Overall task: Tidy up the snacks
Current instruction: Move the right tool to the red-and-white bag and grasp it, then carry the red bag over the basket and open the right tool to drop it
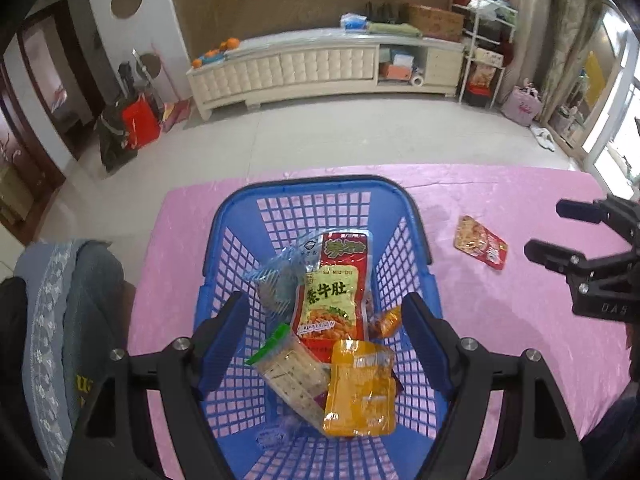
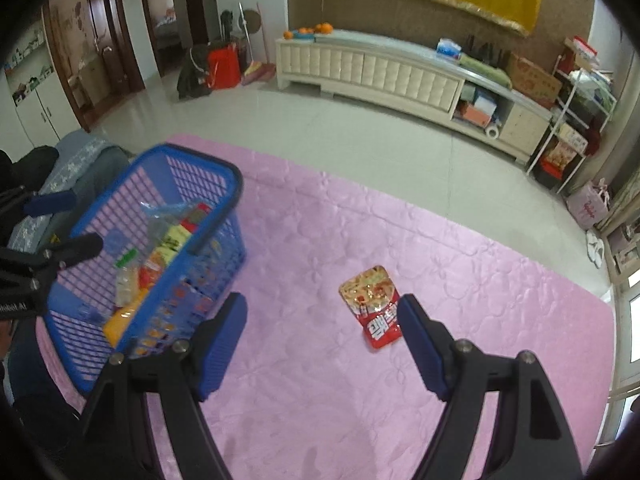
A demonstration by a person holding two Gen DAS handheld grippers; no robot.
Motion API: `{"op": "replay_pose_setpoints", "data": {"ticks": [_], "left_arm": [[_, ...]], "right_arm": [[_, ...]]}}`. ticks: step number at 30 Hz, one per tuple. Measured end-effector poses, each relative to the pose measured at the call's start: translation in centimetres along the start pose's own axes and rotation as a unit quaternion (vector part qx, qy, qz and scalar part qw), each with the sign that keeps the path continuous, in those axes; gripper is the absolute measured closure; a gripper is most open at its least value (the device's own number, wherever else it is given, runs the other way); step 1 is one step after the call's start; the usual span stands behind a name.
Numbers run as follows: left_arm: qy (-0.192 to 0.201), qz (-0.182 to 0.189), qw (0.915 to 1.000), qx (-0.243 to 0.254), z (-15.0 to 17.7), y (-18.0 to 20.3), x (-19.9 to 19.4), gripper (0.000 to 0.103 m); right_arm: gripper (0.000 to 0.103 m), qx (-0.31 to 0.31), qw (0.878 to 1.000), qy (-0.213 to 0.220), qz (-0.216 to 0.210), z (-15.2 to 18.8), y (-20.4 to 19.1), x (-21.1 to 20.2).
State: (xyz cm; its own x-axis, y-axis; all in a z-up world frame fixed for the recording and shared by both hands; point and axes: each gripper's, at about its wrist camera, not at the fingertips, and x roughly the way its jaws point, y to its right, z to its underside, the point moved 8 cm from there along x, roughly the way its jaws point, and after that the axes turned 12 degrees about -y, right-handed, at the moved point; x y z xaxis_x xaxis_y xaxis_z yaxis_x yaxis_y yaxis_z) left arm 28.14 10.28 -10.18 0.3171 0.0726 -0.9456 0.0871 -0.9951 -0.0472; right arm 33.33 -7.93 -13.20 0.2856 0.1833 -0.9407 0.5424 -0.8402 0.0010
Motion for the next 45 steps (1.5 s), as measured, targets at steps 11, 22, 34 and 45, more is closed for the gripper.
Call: {"op": "replay_pose_setpoints", "data": {"ticks": [11,22,34,45], "left_arm": [[-0.022,-0.032,0.9991,-0.019,-2.0,-0.5,4.2,0.026],[-0.014,-0.046,0.9976,-0.051,-3.7,-0.3,6.2,0.026],[-0.034,-0.015,0.9961,-0.080,-3.0,-0.8,7.8,0.026],[0.001,-0.002,0.9994,-0.034,-0.1,-0.4,3.2,0.026]], "right_arm": [[0.022,-0.049,0.996,-0.072,0.009,0.8,2.7,9.2],[0.022,-0.049,0.994,-0.098,0.004,1.2,5.4,14.5],[0.071,-0.079,0.993,-0.089,-0.021,2.3,3.6,13.5],[0.071,-0.065,0.996,-0.044,-0.043,3.9,0.3,6.6]]}}
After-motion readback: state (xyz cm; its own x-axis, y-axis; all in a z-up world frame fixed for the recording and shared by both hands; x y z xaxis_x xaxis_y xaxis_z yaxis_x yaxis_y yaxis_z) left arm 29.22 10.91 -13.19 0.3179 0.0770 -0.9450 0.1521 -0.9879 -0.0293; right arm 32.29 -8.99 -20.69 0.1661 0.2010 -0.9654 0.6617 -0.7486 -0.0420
